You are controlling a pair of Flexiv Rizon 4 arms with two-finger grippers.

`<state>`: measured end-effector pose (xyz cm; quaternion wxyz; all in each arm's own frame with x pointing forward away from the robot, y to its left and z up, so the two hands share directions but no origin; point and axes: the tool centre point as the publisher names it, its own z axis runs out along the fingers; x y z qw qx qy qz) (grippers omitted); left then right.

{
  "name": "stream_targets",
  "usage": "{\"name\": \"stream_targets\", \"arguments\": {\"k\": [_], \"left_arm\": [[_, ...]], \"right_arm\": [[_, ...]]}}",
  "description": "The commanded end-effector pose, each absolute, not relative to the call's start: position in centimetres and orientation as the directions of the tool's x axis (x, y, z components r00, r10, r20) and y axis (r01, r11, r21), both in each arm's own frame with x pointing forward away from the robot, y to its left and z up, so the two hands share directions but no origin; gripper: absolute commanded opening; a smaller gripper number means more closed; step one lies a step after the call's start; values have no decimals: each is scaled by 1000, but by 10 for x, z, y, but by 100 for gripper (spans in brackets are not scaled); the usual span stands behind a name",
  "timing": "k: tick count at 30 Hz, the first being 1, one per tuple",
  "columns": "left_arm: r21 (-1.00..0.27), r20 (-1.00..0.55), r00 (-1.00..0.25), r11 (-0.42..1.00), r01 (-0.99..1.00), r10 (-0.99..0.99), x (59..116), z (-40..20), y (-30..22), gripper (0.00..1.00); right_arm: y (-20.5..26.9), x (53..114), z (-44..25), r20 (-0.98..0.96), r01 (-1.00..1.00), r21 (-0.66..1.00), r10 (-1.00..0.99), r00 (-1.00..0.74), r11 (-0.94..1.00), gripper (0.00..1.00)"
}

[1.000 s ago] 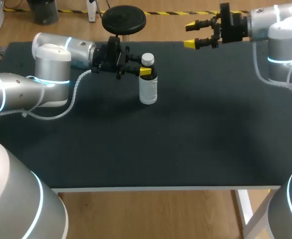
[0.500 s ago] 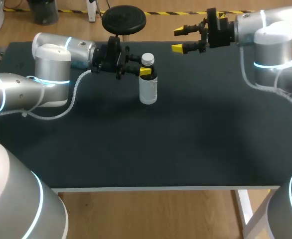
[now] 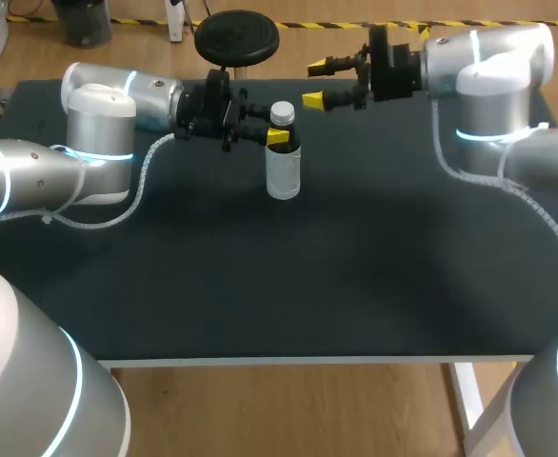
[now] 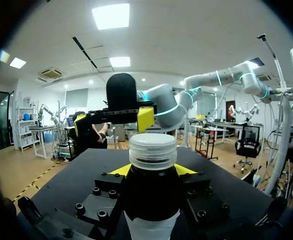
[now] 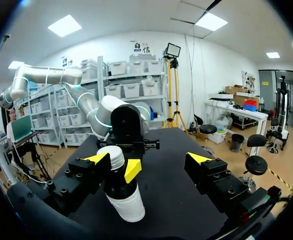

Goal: Unscrew the bottle cap

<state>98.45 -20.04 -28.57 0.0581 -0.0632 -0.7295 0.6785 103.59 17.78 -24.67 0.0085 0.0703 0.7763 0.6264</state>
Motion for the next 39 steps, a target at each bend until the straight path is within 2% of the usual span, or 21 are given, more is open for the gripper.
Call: {"name": "stream_targets", "arguments": {"k": [1,39], "left_arm": [[-997,-2,-985,71,14,172,985,-286,-200,0],[-997,-2,-985,71,14,172,985,-286,-200,0]], "right_arm": [[187,1033,-250,73,97,975,123,-990,200,100],[207,1002,-254,89,110,979,128,-988,172,100]]}}
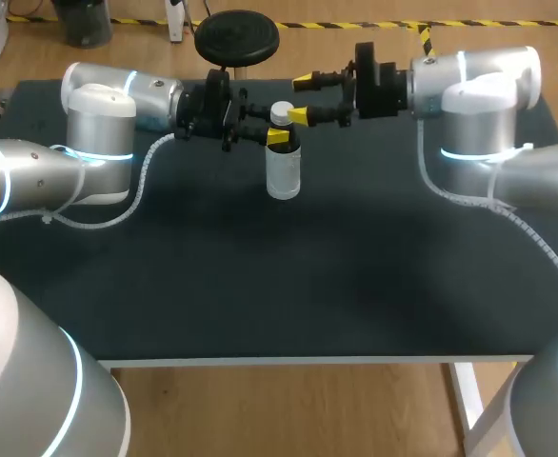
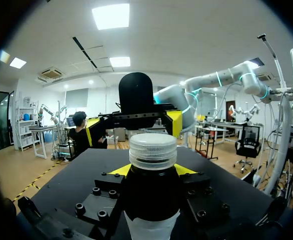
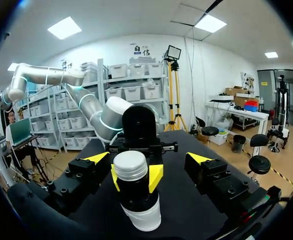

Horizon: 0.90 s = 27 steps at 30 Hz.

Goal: Unscrew the bottle cap

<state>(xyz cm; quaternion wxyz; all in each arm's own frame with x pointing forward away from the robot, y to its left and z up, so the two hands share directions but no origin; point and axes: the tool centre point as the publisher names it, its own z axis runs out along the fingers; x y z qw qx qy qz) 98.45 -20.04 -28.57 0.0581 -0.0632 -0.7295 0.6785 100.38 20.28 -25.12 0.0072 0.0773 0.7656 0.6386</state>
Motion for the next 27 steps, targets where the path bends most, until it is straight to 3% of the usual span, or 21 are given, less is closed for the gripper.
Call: {"name": "stream_targets", "arguments": {"k": [1,27], "left_arm": [[-997,-2,-985,71,14,172,985,-286,-200,0],[-997,-2,-985,71,14,172,985,-286,-200,0]], "right_arm": [[208,1001,-254,90,111,979,126,-988,172,100],[220,993,-253,90,105,981,96,-991,164,100]]}}
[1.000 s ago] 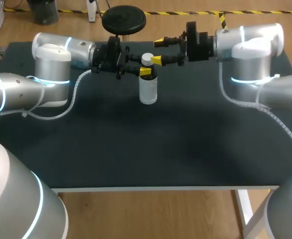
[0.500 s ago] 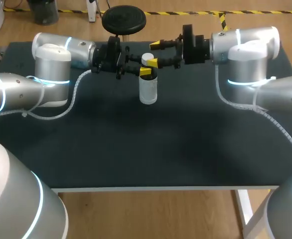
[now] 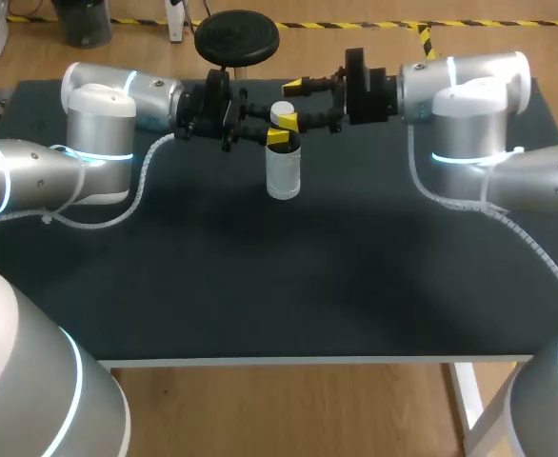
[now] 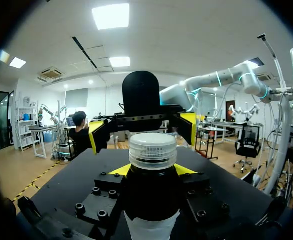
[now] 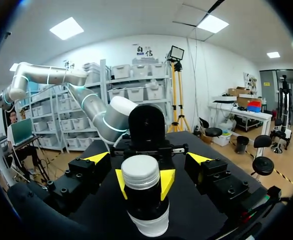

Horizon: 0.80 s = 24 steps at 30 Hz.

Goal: Unscrew the bottle cap

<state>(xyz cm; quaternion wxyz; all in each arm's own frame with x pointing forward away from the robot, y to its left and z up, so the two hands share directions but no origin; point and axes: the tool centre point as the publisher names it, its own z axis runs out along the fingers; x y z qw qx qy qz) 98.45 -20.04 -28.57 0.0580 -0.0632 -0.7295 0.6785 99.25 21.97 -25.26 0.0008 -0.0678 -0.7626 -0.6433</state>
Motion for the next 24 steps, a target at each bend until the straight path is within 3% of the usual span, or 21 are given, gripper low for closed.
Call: {"name": "stream_targets", "arguments": {"k": [1,7,10,11,12,15,19,20,21,24], "left_arm": [[-997,-2,-985,71,14,172,985,-286,-200,0],[-997,-2,-985,71,14,172,985,-286,-200,0],[-997,-2,-985,71,14,172,985,-286,-200,0],[-997,-2,-985,71,14,172,985,-286,-200,0],[-997,-2,-985,71,14,172,985,-286,-200,0],[-997,-2,-985,71,14,172,985,-286,-200,0],[-997,-2,-985,71,14,172,985,-286,-200,0],[-997,-2,-985,71,14,172,985,-286,-200,0],[-997,-2,-985,71,14,172,985,-286,-200,0],[-997,-2,-985,71,14,172,985,-286,-200,0]], "right_arm": [[220,993,-253,91,105,981,94,-991,163,100],[221,991,-254,93,106,981,89,-992,164,98],[221,991,-254,94,107,981,85,-992,165,83],[221,991,-254,94,107,981,85,-992,165,73],[221,991,-255,93,106,981,84,-992,165,53],[222,991,-255,92,105,981,82,-992,164,35],[222,991,-255,90,100,982,73,-993,162,18],[222,990,-255,88,98,982,66,-994,162,5],[222,990,-255,87,97,982,65,-994,163,0],[219,992,-254,85,91,983,47,-995,161,0]]}}
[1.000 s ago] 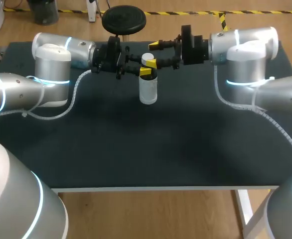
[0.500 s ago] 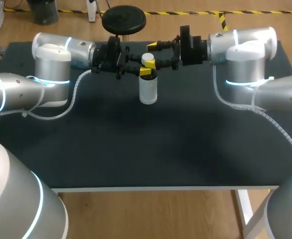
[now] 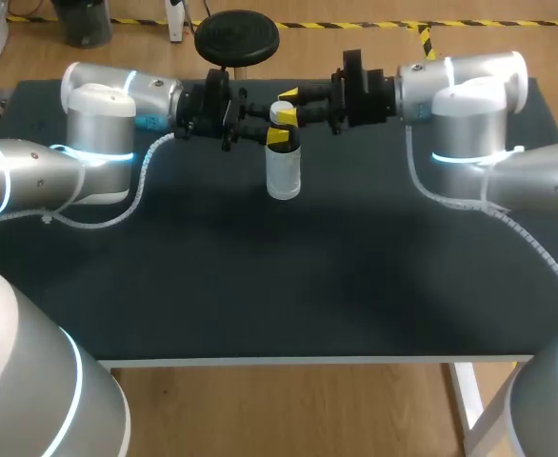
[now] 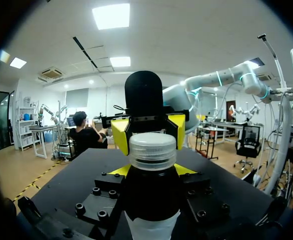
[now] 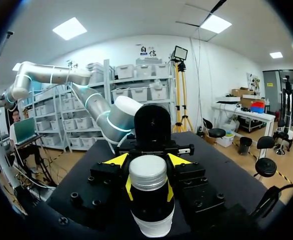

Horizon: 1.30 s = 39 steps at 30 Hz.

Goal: Unscrew the bottle cap

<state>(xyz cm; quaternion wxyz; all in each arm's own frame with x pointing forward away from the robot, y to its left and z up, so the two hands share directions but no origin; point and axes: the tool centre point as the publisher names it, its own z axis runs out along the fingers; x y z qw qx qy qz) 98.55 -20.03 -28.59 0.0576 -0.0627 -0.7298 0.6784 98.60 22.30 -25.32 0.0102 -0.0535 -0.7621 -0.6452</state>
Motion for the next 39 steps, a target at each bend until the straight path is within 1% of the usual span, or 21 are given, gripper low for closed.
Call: {"name": "stream_targets", "arguments": {"k": [1,6,13,25,32,39], "left_arm": [[-997,-2,-985,71,14,172,985,-286,-200,0],[-997,-2,-985,71,14,172,985,-286,-200,0],[-997,-2,-985,71,14,172,985,-286,-200,0],[-997,-2,-985,71,14,172,985,-286,-200,0],[-997,-2,-985,71,14,172,985,-286,-200,0],[-997,-2,-985,71,14,172,985,-286,-200,0]], "right_arm": [[219,992,-254,83,87,984,34,-996,159,0],[217,995,-253,84,77,984,-40,-996,161,0],[216,998,-249,84,38,978,-224,-971,204,0],[225,994,-244,88,-54,969,-539,-838,242,0],[223,991,-242,92,-86,968,-647,-757,238,0],[217,990,-241,113,-110,959,-712,-693,259,0]]}}
